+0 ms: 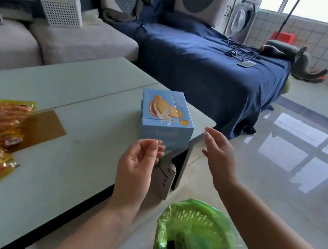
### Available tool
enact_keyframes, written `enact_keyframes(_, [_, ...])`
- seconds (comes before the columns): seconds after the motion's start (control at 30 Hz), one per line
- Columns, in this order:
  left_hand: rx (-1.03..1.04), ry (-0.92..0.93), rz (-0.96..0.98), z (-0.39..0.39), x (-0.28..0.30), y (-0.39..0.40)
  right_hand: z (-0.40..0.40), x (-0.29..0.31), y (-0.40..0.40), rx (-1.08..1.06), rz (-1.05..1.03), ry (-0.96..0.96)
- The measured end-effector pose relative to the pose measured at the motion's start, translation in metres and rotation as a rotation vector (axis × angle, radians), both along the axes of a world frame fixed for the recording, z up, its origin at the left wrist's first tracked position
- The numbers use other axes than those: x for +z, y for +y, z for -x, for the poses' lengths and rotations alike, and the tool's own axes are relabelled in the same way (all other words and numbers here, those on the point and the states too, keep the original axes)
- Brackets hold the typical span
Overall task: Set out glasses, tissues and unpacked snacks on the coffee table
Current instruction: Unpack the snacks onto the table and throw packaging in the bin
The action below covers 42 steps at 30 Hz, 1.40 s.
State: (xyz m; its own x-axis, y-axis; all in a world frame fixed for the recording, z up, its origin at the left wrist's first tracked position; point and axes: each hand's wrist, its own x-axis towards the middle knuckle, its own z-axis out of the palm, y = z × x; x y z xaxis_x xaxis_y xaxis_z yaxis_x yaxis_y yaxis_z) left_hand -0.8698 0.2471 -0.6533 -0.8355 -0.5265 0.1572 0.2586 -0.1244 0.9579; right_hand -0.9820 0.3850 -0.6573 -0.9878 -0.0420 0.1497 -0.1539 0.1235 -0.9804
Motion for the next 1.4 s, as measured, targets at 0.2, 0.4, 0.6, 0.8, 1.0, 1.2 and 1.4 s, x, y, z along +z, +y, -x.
enact_keyframes(0.2, [0.033, -0.240, 0.109, 0.045, 0.017, -0.039, 0.024, 0.024, -0.044, 0.163, 0.036, -0.350])
enact_keyframes(0.4, [-0.165, -0.369, 0.005, 0.051, 0.016, -0.033, -0.004, 0.027, -0.039, 0.064, 0.061, -0.339])
enact_keyframes(0.6, [-0.352, -0.316, -0.057, 0.016, 0.013, 0.029, -0.058, 0.033, 0.037, -0.067, 0.063, -0.188])
enact_keyframes(0.8, [-0.584, -0.394, -0.129, -0.030, -0.027, 0.083, -0.110, 0.011, 0.109, -0.092, -0.089, -0.207])
enact_keyframes(1.0, [-0.661, -0.669, -0.293, -0.060, -0.082, 0.103, -0.119, -0.036, 0.133, -0.005, -0.276, -0.389])
enact_keyframes(1.2, [-0.629, -0.911, -0.464, -0.066, -0.123, 0.109, -0.092, -0.082, 0.121, 0.180, -0.677, -0.483])
enact_keyframes(1.4, [-0.653, -1.000, -0.539, -0.046, -0.143, 0.109, -0.059, -0.117, 0.102, 0.253, -0.953, -0.530])
